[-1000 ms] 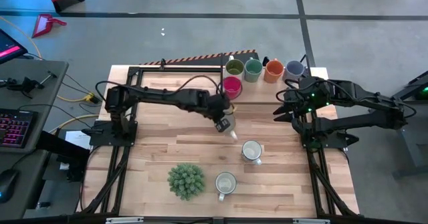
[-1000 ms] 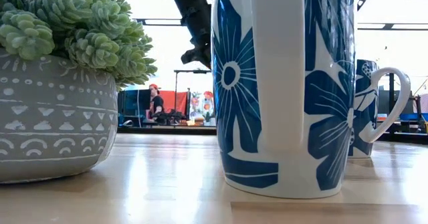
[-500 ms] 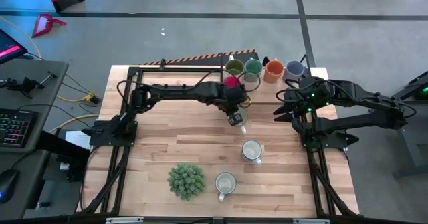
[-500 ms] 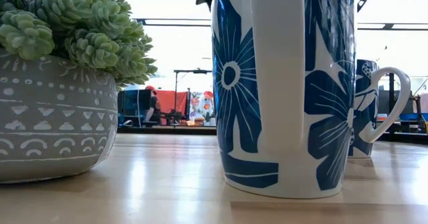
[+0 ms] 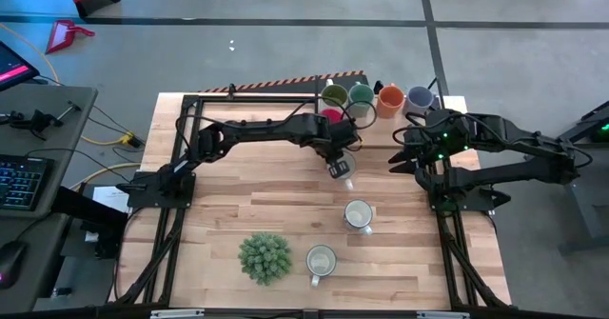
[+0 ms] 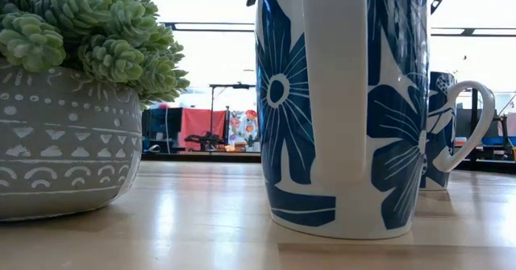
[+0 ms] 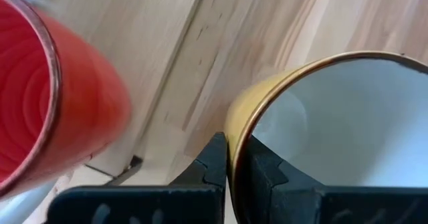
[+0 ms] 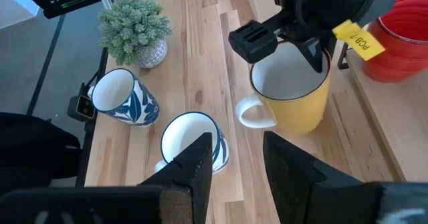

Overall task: Place coffee mugs
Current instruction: Put the yellow mug on the shelf

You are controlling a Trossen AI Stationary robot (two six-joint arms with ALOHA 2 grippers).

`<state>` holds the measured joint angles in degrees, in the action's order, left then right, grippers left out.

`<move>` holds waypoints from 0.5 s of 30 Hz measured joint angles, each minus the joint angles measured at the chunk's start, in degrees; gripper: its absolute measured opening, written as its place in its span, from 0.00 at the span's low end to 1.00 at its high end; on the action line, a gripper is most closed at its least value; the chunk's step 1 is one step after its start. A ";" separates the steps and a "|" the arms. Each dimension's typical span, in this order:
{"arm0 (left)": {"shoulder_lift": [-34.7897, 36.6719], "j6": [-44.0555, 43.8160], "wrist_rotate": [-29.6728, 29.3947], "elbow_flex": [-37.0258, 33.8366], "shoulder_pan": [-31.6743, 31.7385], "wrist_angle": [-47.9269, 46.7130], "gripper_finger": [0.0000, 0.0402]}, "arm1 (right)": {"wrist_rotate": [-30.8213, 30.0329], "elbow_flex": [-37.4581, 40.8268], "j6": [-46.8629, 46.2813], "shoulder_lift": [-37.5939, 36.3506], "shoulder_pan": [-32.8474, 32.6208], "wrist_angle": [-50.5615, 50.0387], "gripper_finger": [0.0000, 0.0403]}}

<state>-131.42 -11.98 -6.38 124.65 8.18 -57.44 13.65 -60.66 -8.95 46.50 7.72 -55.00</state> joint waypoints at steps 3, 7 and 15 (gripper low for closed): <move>0.09 -0.23 0.19 -0.01 -0.35 -0.25 0.02 | 0.00 0.00 0.00 0.00 0.01 0.01 0.28; 0.08 -0.74 1.96 -0.14 -0.90 -1.82 0.02 | -0.02 0.00 0.42 0.00 0.00 0.00 0.28; -0.01 -0.94 1.32 -0.23 -1.89 -2.85 0.02 | -0.01 0.00 0.44 0.00 -0.01 0.00 0.28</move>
<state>-131.44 -12.93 -5.06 124.42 6.28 -60.29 13.64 -60.66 -8.51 46.50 7.70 -55.00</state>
